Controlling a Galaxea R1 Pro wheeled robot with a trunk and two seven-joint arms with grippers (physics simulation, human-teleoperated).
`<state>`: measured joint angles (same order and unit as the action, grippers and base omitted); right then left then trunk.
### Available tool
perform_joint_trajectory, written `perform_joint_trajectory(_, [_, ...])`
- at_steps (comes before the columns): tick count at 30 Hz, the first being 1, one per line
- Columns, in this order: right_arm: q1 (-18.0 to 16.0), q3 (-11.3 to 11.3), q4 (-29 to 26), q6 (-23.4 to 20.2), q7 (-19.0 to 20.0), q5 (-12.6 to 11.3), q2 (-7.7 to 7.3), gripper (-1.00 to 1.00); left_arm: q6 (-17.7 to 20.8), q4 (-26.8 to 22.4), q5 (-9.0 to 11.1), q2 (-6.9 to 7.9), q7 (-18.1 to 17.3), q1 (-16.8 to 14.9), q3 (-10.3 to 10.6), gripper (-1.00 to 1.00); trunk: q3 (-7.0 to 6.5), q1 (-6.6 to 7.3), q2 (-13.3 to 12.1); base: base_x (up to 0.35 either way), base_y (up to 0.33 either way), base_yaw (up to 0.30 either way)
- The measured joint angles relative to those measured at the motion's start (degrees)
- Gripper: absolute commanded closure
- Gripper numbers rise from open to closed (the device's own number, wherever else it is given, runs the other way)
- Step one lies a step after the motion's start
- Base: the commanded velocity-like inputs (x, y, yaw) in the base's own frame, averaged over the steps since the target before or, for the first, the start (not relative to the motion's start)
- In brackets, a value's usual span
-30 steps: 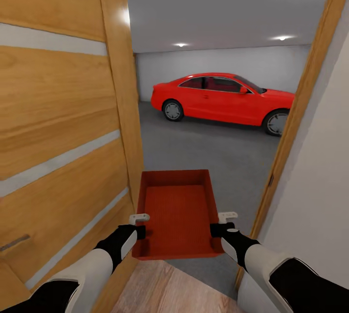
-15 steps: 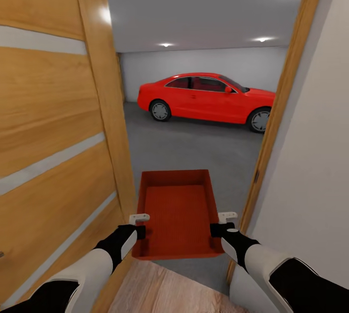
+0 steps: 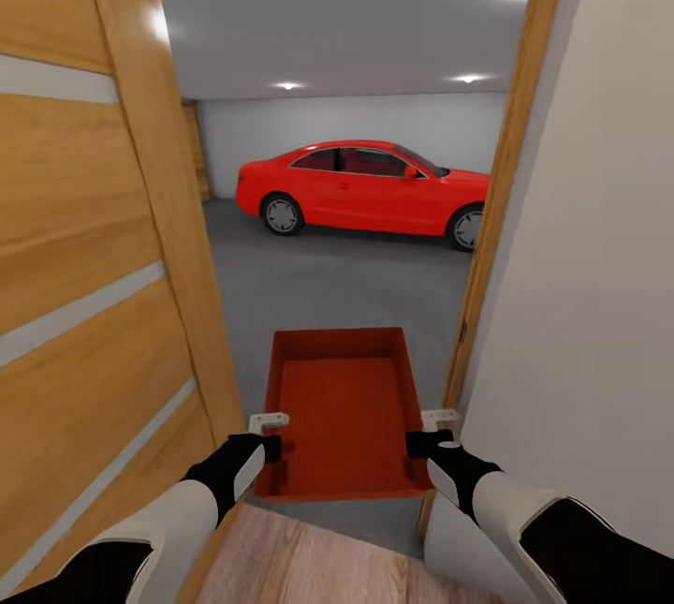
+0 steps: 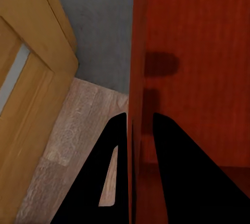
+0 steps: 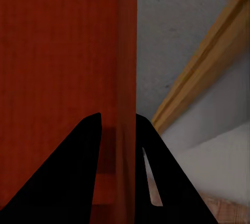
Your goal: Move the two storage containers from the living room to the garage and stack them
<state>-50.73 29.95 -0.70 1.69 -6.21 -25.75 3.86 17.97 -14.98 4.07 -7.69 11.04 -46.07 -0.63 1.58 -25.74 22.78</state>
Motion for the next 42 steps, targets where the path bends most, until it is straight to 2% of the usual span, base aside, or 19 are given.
perform_joint_trajectory(21, [-0.03, 0.08, -0.12, -0.01, -0.08, 0.03, -0.01, 1.0, -0.19, 0.02, -0.01, 0.01, -0.04, -0.01, -0.06, 1.0, 0.0, 0.01, 0.0, 0.18, 0.243, -0.02])
perform_joint_trajectory(42, [-0.03, 0.1, -0.11, -0.01, -0.11, 0.02, -0.01, 1.0, -0.15, 0.02, -0.14, 0.01, -0.12, -0.01, -0.14, 1.0, 0.0, -0.01, 0.0, 0.01, 0.011, -0.225])
